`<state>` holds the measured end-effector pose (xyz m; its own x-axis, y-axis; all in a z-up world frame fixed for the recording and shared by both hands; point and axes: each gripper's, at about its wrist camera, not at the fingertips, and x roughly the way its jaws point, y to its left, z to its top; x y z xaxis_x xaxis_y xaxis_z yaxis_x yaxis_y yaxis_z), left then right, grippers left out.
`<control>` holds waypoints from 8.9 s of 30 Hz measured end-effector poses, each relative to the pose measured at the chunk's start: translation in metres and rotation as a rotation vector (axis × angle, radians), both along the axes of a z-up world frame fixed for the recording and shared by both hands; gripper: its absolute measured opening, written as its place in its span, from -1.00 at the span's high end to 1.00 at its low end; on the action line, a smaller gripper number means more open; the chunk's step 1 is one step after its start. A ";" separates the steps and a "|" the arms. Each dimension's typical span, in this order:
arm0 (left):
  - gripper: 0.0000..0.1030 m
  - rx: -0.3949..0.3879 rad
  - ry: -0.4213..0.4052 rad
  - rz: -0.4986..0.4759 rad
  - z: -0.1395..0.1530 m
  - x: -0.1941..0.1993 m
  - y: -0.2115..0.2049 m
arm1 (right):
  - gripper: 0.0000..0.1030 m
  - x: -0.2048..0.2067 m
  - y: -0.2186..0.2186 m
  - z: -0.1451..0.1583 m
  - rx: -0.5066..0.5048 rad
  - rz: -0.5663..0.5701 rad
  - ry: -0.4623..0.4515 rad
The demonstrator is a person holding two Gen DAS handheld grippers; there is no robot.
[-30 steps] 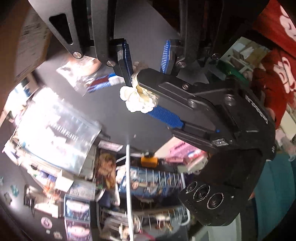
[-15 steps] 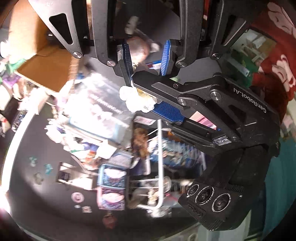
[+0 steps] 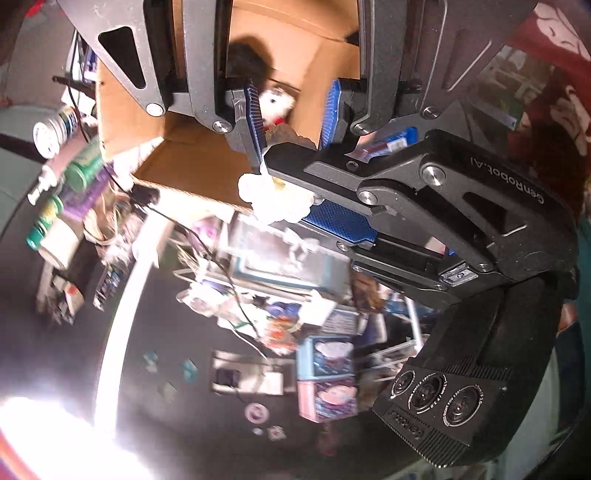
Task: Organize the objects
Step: 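Drop the white flower into the box with the left gripper, then grasp the bagged pink round item with the right gripper, then lower the bagged pink item into the box and release it, then grasp the small white figure on the desk with the right gripper, then close the left gripper on the white figure while the right gripper releases it, then carry the white figure over the box and drop it with the left gripper, then grasp the blue-wrapped candy bar with the right gripper and lift it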
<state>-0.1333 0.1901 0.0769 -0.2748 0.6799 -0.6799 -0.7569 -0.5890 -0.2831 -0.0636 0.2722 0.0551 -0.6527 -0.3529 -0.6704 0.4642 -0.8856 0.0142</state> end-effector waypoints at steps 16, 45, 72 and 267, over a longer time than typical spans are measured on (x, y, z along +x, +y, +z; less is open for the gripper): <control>-0.57 -0.035 0.079 0.040 0.012 0.013 -0.015 | -0.18 0.000 0.022 -0.012 0.052 -0.064 -0.063; -0.77 -0.044 0.129 0.562 -0.124 0.086 -0.236 | -0.19 0.041 -0.147 -0.107 -0.079 0.098 -0.073; -0.77 0.049 0.061 0.522 -0.137 0.095 -0.240 | -0.25 -0.006 -0.140 -0.178 0.066 -0.193 -0.133; -0.57 0.056 0.084 0.165 0.005 0.022 -0.080 | 0.08 0.021 -0.012 -0.003 -0.030 0.012 -0.006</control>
<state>-0.1114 0.1101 0.0822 -0.4398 0.6568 -0.6124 -0.6735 -0.6924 -0.2589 -0.0423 0.2606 0.0522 -0.6442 -0.3804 -0.6635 0.4747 -0.8791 0.0431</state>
